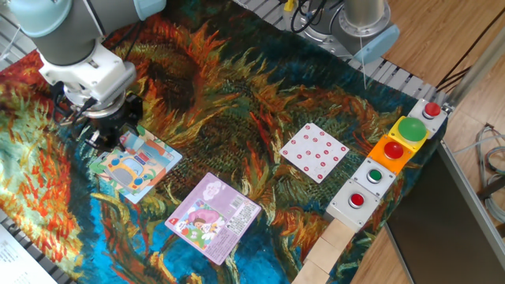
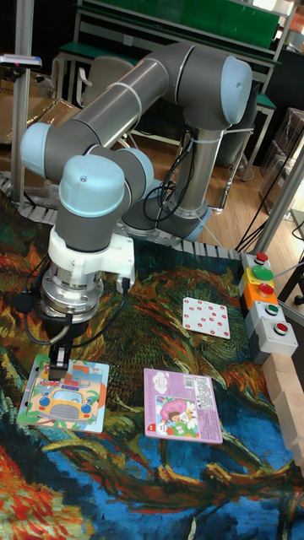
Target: Assemble one piece of a puzzle
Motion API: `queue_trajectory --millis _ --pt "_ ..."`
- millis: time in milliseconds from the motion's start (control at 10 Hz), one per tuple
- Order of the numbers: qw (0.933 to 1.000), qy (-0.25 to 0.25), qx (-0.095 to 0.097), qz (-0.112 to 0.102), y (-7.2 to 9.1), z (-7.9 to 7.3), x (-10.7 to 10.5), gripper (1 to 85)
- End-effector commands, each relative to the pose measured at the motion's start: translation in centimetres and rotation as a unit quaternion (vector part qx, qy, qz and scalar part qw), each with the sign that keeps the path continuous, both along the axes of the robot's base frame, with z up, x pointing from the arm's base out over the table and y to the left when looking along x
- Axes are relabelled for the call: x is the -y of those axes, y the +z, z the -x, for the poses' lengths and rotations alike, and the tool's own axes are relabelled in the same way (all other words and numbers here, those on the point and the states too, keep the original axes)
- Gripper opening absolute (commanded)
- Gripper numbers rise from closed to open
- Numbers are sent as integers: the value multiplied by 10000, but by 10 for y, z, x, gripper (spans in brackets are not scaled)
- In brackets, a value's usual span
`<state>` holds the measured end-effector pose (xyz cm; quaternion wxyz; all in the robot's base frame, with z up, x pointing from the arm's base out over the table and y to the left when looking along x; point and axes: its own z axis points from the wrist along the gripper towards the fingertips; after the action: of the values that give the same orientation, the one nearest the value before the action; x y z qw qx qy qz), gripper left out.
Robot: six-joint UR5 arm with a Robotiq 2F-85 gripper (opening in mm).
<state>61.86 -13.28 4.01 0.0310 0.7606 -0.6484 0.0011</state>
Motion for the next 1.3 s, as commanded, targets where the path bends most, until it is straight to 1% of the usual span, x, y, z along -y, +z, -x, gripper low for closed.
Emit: queue_trajectory --millis 0,100,200,300,400,600,700,800,900,1000,1100,1200 --pt "9969 771 162 73 3 -11 9 13" --pt "9965 809 192 -41 2 -13 4 13" --pt "9974 684 189 -148 2 -12 -2 13" --pt "9983 546 184 -109 2 -11 0 13" --pt "9987 426 242 -106 2 -14 0 13" --pt "9996 -92 168 -187 2 -9 -5 13" --pt "9989 -338 188 -245 2 -10 -8 13" --pt "9959 -786 177 -407 2 -10 -17 13" --pt "9952 -870 138 -417 2 -8 -18 13" --pt "9958 -794 120 -448 2 -7 -19 13" --pt "9981 -373 197 -445 2 -11 -18 13" --pt "9988 314 244 -282 2 -14 -9 13"
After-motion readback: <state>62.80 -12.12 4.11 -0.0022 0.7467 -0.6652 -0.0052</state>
